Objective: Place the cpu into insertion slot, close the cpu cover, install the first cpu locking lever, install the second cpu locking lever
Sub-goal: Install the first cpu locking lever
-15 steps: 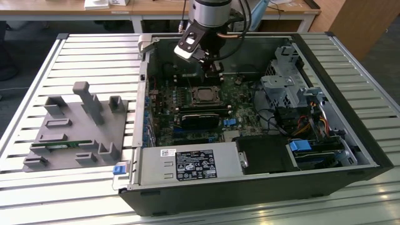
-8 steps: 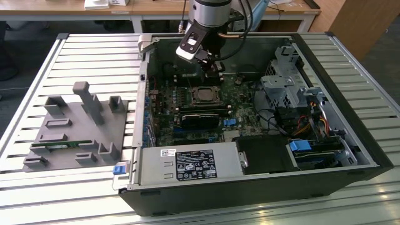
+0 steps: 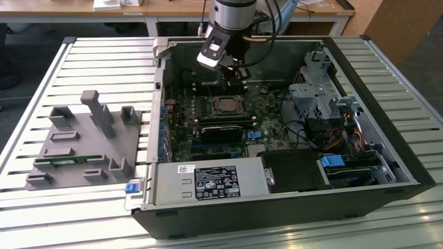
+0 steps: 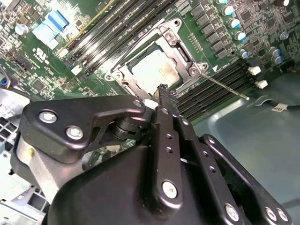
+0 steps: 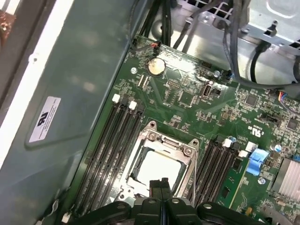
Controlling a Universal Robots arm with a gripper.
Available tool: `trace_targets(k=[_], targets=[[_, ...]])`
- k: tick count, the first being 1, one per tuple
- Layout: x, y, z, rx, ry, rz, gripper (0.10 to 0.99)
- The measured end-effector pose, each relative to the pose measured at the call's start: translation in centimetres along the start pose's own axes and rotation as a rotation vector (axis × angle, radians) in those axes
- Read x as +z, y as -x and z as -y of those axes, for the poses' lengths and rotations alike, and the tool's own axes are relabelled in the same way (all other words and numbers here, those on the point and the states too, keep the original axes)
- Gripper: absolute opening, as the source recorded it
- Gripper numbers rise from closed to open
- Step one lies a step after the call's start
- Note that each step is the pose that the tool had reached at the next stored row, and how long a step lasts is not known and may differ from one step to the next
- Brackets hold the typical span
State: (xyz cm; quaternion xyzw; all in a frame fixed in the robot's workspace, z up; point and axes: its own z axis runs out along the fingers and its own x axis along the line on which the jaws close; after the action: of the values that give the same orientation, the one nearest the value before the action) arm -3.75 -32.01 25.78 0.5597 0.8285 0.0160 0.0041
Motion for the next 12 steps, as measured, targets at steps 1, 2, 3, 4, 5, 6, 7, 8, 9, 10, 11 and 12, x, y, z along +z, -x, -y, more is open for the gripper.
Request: trace_targets(k=[1,2,3,4,5,6,7,8,9,10,11,12], targets=[[0.00,0.00,0.00,-0.008,0.000,-0.0002,0.106],[0.00,0.00,0.00,-0.015,0.000,-0.0005,0.106],[0.00,0.00,0.00,-0.022,0.000,-0.0007,0.106],[0.00,0.00,0.00,-0.029,0.000,-0.0009,0.106],[0.00,0.00,0.00,-0.035,0.000,-0.0011,0.106],[0.00,0.00,0.00,-0.042,0.000,-0.0013,0.106],[0.00,0.00,0.00,-0.048,-0.001,-0.0015,0.106],[0.00,0.00,0.00,-0.054,-0.001,-0.0017,0.106],[0.00,0.00,0.00,-0.060,-0.001,-0.0018,0.106],[0.00,0.00,0.00,-0.066,-0.001,-0.0020,0.106],[0.00,0.00,0.00,-0.072,-0.001,-0.0023,0.106],[0.00,0.00,0.00,-0.077,-0.001,-0.0024,0.106]])
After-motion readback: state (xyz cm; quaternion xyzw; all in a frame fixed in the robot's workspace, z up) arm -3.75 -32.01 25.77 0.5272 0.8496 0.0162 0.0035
